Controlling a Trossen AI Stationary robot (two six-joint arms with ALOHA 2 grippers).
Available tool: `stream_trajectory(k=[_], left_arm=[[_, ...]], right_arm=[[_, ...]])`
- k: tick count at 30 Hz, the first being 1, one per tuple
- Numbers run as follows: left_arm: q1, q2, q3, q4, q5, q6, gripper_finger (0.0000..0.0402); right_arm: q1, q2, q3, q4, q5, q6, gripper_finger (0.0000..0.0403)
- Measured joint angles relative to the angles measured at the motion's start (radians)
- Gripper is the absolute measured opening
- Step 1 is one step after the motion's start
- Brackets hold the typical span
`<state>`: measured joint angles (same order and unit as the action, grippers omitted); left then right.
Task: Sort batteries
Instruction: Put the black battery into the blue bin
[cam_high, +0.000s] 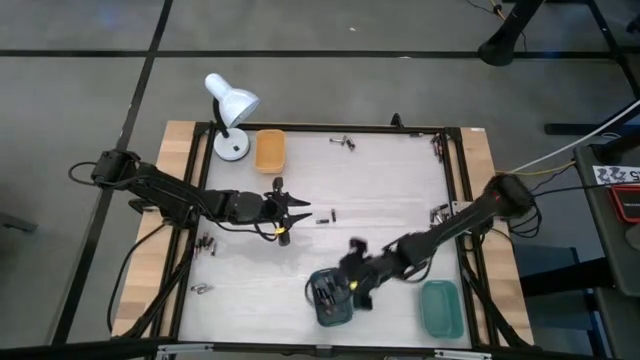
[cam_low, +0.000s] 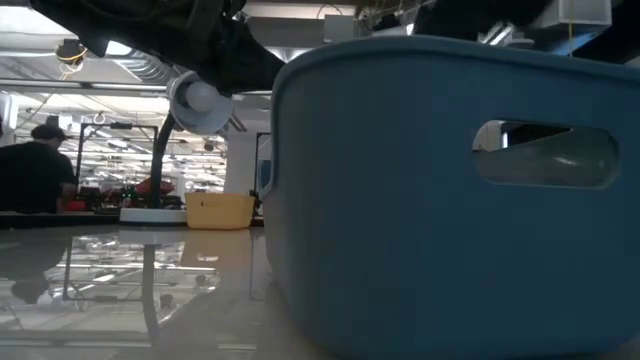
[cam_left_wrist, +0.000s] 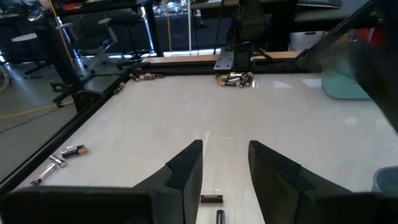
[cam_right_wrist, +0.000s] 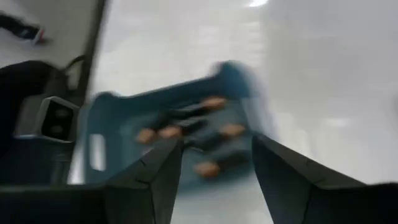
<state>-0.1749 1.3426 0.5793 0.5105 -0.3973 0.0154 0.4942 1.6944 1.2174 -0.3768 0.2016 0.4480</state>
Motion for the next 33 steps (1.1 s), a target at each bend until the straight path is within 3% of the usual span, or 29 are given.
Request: stream_trajectory(k=[7,10,13,16,27,33], left_arm=[[0.000,0.000,0.000,-0.004,0.000,0.000,0.0119],[-0.001,0.000,0.000,-0.005,0.000,0.000,0.0119],[-0.001,0.000,0.000,-0.006,0.000,0.001,0.0119],[-0.001,0.000,0.000,-0.004,0.000,0.001,0.0119],[-0.001,0.001,0.000,-0.003,0.000,-0.004,0.0119],[-0.002,0.001,0.000,-0.004,0.000,0.002,0.0119]], right_arm=[[-0.026,-0.283,0.001,-0.462,0.266,0.079,0.0183],[-0.077,-0.358,0.001,-0.712,0.282,0.229,0.0175],[-0.129,-0.372,0.000,-0.911,0.193,0.329,0.0172],[-0.155,-0.359,-0.022,-0.987,0.108,0.330,0.0172],[-0.303,-0.321,-0.345,-0.958,-0.171,0.169,0.0172],[-0.349,-0.310,-0.451,-0.941,-0.220,0.135,0.0172]])
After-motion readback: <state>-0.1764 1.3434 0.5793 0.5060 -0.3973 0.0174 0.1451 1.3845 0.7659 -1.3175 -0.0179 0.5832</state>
